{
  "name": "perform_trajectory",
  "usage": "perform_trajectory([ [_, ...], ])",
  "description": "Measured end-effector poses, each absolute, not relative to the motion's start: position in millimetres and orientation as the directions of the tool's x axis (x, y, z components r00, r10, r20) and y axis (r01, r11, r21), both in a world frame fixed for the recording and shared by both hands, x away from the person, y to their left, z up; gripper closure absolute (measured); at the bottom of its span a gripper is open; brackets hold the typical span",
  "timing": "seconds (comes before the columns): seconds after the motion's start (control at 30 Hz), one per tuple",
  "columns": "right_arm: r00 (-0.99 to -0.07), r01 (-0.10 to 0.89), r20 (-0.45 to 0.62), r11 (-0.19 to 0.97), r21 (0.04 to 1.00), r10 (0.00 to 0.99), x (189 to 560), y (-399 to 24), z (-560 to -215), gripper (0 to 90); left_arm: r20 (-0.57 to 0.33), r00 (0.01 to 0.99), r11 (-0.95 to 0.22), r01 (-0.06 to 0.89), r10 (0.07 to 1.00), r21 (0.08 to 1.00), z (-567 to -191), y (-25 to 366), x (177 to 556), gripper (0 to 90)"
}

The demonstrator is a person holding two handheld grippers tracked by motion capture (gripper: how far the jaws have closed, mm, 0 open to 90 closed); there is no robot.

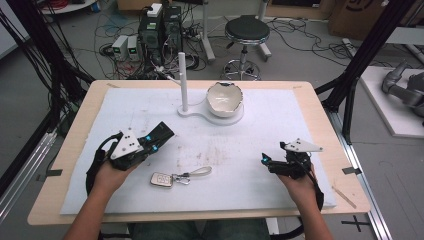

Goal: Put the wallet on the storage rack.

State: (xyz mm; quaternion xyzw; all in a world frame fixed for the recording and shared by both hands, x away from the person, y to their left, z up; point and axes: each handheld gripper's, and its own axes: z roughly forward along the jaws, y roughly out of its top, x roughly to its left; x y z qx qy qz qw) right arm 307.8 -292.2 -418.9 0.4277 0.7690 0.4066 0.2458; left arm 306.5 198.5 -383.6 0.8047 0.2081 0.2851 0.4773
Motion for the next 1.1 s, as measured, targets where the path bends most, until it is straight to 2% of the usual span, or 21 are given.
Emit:
perform_trajectory([
  [0.03,-0.514,0.459,-0.030,0.305,0.834,0.857,308,-292,-419,19.1,0.242,0.751,-0.410,0.042,0.615,0.911,-377,202,305,82.7],
  [0.1,-0.517,0.454,-0.037,0.311,0.835,0.855,309,-292,-420,19.0,0.238,0.751,-0.395,0.033,0.616,0.918,-375,205,304,82.7],
  [0.13,-0.516,0.460,-0.033,0.309,0.832,0.856,308,-291,-420,19.0,0.210,0.756,-0.328,0.007,0.620,0.945,-368,210,303,82.7],
  [0.23,-0.520,0.459,-0.033,0.313,0.831,0.853,309,-290,-420,19.0,0.170,0.766,-0.250,-0.012,0.620,0.968,-361,217,301,82.7],
  [0.27,-0.520,0.459,-0.033,0.313,0.831,0.853,309,-290,-420,19.0,0.170,0.766,-0.250,-0.012,0.620,0.968,-361,217,301,82.7],
  [0.3,-0.527,0.454,-0.034,0.315,0.833,0.849,309,-288,-420,19.0,0.131,0.785,-0.194,-0.014,0.605,0.981,-358,222,301,82.7],
  [0.4,-0.541,0.444,-0.038,0.323,0.836,0.840,308,-285,-418,19.0,0.092,0.812,-0.142,-0.011,0.576,0.990,-356,224,301,82.7],
  [0.63,-0.585,0.396,-0.041,0.330,0.857,0.810,306,-282,-415,19.0,0.088,0.852,-0.130,-0.023,0.516,0.991,-355,219,300,82.6],
  [0.8,-0.634,0.356,-0.050,0.349,0.867,0.771,304,-277,-410,19.0,0.071,0.902,-0.132,-0.016,0.426,0.991,-356,204,300,82.6],
  [1.1,-0.674,0.323,-0.068,0.376,0.868,0.736,304,-268,-408,19.0,0.060,0.925,-0.140,-0.007,0.374,0.990,-358,194,300,82.6],
])
